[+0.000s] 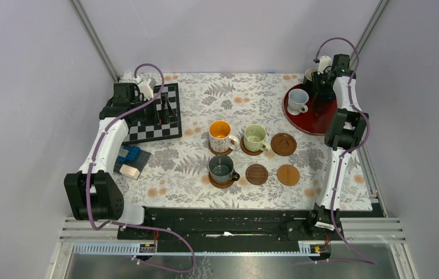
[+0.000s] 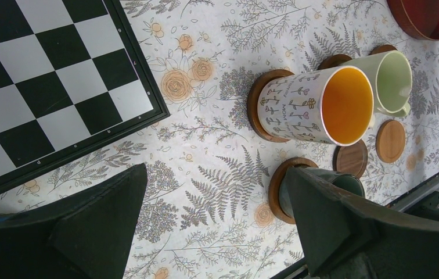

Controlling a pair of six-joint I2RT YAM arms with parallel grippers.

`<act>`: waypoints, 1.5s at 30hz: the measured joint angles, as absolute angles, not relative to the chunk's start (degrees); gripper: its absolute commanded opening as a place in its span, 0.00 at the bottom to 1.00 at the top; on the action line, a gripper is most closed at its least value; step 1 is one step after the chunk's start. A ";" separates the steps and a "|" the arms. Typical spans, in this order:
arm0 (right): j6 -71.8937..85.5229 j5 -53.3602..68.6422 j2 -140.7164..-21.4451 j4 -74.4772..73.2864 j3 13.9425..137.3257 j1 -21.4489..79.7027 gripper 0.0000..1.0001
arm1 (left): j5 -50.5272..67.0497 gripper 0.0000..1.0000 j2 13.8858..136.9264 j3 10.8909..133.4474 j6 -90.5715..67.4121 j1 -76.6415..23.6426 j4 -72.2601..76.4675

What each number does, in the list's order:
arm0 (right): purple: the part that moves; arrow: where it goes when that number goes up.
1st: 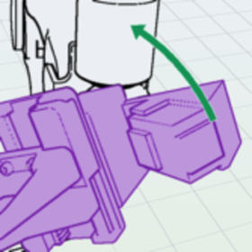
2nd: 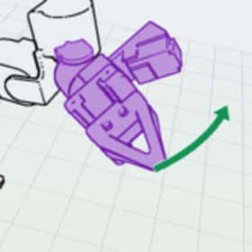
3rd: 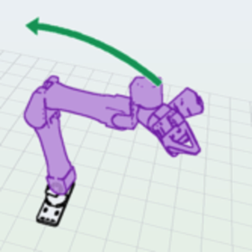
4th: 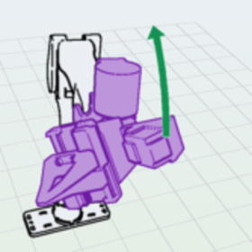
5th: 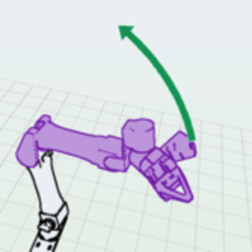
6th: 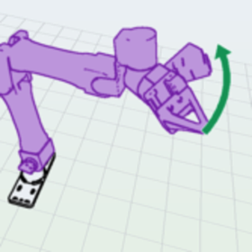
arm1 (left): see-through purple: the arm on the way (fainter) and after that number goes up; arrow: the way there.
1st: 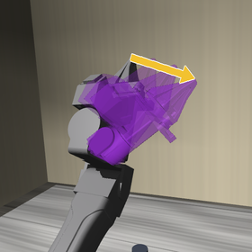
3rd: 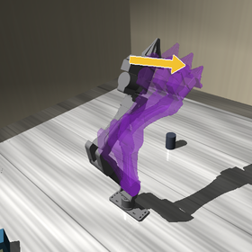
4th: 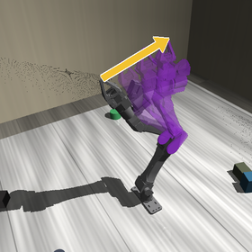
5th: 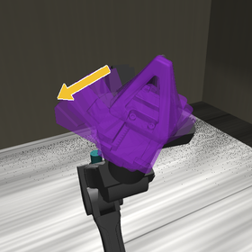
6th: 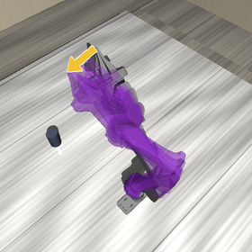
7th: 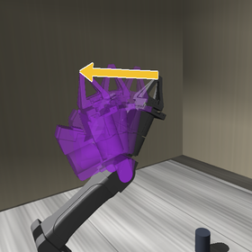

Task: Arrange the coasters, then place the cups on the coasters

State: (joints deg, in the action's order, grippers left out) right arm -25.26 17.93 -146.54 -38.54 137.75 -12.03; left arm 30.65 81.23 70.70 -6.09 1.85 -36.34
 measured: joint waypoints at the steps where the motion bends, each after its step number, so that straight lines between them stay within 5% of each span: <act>1: -25.28 17.56 -146.54 -38.26 137.78 -11.99 0.32 | 30.65 0.99 81.23 70.70 -6.09 1.85 -36.36; 9: -25.34 16.97 -146.54 -37.43 137.75 -11.88 0.00 | 30.65 0.99 81.23 70.70 -6.09 1.85 -36.34; 30: -24.14 20.75 -142.69 -40.32 137.53 -11.55 0.00 | 30.65 0.99 81.60 70.78 -6.09 1.85 -36.32; 45: -27.88 29.23 -126.13 -52.62 140.07 -11.51 0.00 | 31.14 0.99 81.60 70.78 -6.55 1.85 -36.27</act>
